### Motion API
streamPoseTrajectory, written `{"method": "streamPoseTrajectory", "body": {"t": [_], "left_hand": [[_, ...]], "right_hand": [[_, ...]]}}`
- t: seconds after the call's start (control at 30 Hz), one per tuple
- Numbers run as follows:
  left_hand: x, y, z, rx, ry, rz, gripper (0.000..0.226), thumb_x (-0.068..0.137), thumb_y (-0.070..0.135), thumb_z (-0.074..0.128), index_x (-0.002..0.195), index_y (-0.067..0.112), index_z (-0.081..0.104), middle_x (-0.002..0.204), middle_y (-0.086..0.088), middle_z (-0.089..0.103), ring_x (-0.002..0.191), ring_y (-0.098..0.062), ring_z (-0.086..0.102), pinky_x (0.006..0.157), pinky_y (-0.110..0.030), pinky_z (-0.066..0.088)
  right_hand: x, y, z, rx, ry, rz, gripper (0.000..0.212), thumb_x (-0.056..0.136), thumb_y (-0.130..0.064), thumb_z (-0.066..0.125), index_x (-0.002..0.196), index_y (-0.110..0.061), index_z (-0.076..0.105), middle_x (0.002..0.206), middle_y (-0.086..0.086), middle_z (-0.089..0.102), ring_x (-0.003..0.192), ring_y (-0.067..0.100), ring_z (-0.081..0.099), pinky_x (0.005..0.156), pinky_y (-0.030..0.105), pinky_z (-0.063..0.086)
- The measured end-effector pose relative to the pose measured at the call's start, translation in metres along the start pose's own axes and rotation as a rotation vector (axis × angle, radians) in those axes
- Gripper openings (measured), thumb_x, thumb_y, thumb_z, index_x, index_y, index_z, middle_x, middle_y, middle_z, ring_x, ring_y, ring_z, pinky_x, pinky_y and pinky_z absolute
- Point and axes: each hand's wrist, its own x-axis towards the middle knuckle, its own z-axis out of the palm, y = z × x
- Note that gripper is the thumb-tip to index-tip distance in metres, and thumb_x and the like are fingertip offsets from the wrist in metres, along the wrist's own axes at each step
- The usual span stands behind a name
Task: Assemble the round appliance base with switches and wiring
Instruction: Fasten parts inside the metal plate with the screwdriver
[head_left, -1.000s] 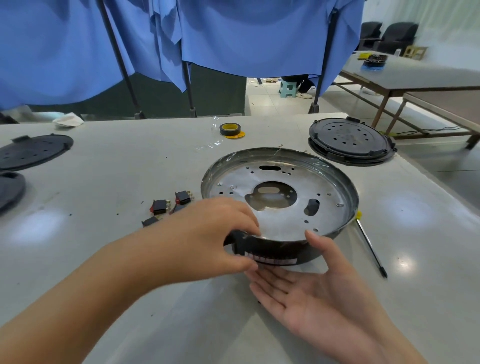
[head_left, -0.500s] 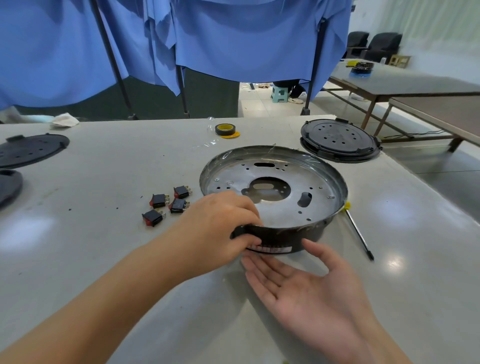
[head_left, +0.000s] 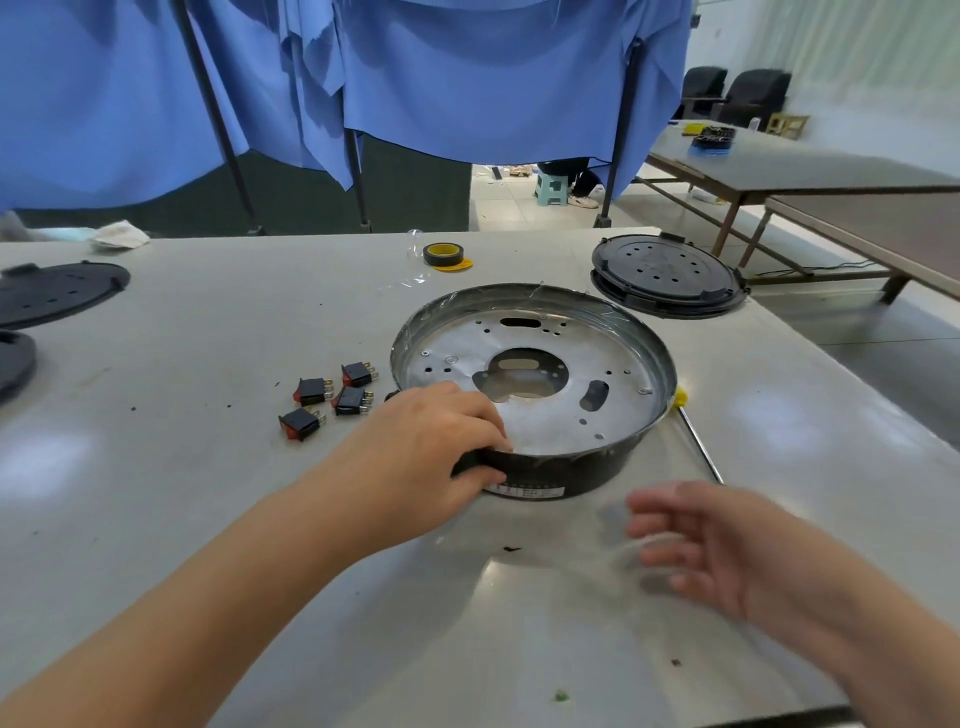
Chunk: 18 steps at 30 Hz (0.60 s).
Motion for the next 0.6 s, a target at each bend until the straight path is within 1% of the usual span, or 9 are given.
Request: {"method": "streamPoseTrajectory", "body": {"t": [0.03, 0.07, 0.13, 0.23, 0.3, 0.37, 0.47, 0.53, 0.6], "left_hand": [[0.001, 0.0, -0.001, 0.002, -0.02, -0.013, 0.015, 0.087, 0.028, 0.069, 0.1, 0.025, 0.074, 0.101, 0.015, 0.066, 0.093, -0.01, 0.057, 0.084, -0.034, 0.049], [0.002, 0.001, -0.003, 0.003, -0.043, -0.029, 0.016, 0.087, 0.031, 0.067, 0.102, 0.026, 0.074, 0.103, 0.017, 0.065, 0.095, -0.008, 0.055, 0.086, -0.032, 0.048], [0.006, 0.002, -0.006, 0.004, -0.096, -0.064, 0.02, 0.088, 0.037, 0.064, 0.104, 0.029, 0.073, 0.105, 0.02, 0.063, 0.099, -0.005, 0.053, 0.089, -0.03, 0.046], [0.011, 0.004, -0.012, 0.001, -0.161, -0.113, 0.025, 0.088, 0.046, 0.061, 0.102, 0.03, 0.074, 0.103, 0.021, 0.061, 0.101, 0.0, 0.052, 0.09, -0.029, 0.047], [0.014, 0.006, -0.015, -0.028, -0.196, -0.147, 0.026, 0.087, 0.047, 0.06, 0.1, 0.03, 0.075, 0.103, 0.022, 0.061, 0.1, 0.001, 0.054, 0.088, -0.028, 0.048], [0.017, 0.007, -0.018, -0.072, -0.237, -0.19, 0.026, 0.086, 0.046, 0.058, 0.098, 0.031, 0.075, 0.103, 0.025, 0.059, 0.1, 0.003, 0.054, 0.088, -0.026, 0.049], [0.023, 0.006, -0.024, -0.144, -0.322, -0.252, 0.023, 0.084, 0.044, 0.058, 0.095, 0.035, 0.075, 0.104, 0.029, 0.057, 0.1, 0.008, 0.053, 0.085, -0.017, 0.046], [0.029, 0.003, -0.029, -0.193, -0.392, -0.289, 0.02, 0.083, 0.046, 0.059, 0.092, 0.038, 0.075, 0.106, 0.031, 0.056, 0.096, 0.014, 0.052, 0.081, -0.014, 0.044], [0.036, 0.0, -0.034, -0.229, -0.455, -0.316, 0.021, 0.083, 0.048, 0.059, 0.087, 0.035, 0.076, 0.107, 0.032, 0.058, 0.09, 0.015, 0.055, 0.077, -0.016, 0.047]], "right_hand": [[0.005, -0.01, -0.009, -0.122, 0.114, -0.078, 0.011, 0.076, -0.013, 0.068, 0.074, -0.002, 0.069, 0.063, 0.008, 0.066, 0.042, 0.015, 0.059, 0.035, 0.019, 0.045], [0.012, -0.02, -0.019, -0.248, 0.217, -0.15, 0.014, 0.084, -0.013, 0.063, 0.073, -0.004, 0.067, 0.059, 0.005, 0.062, 0.04, 0.013, 0.055, 0.034, 0.019, 0.041], [0.03, -0.039, -0.038, -0.471, 0.371, -0.258, 0.02, 0.087, -0.017, 0.064, 0.07, -0.007, 0.065, 0.056, 0.002, 0.059, 0.042, 0.013, 0.052, 0.039, 0.022, 0.039], [0.062, -0.063, -0.05, -0.714, 0.505, -0.368, 0.02, 0.084, -0.023, 0.069, 0.074, -0.006, 0.064, 0.065, 0.005, 0.064, 0.052, 0.014, 0.056, 0.05, 0.025, 0.043], [0.083, -0.073, -0.051, -0.797, 0.551, -0.397, 0.018, 0.083, -0.023, 0.07, 0.077, -0.008, 0.063, 0.074, 0.01, 0.067, 0.06, 0.017, 0.06, 0.055, 0.029, 0.049], [0.101, -0.08, -0.051, -0.836, 0.568, -0.383, 0.015, 0.083, -0.023, 0.07, 0.079, -0.01, 0.064, 0.082, 0.017, 0.068, 0.066, 0.022, 0.063, 0.062, 0.036, 0.055], [0.119, -0.087, -0.05, -0.849, 0.554, -0.323, 0.023, 0.084, -0.025, 0.068, 0.089, -0.002, 0.065, 0.089, 0.025, 0.067, 0.074, 0.032, 0.064, 0.064, 0.04, 0.058], [0.126, -0.093, -0.049, -0.849, 0.538, -0.292, 0.027, 0.085, -0.022, 0.067, 0.096, 0.002, 0.066, 0.089, 0.024, 0.068, 0.072, 0.032, 0.062, 0.065, 0.039, 0.058], [0.132, -0.099, -0.048, -0.887, 0.51, -0.263, 0.027, 0.087, -0.018, 0.066, 0.101, 0.005, 0.065, 0.084, 0.022, 0.067, 0.068, 0.03, 0.061, 0.069, 0.04, 0.059]]}}
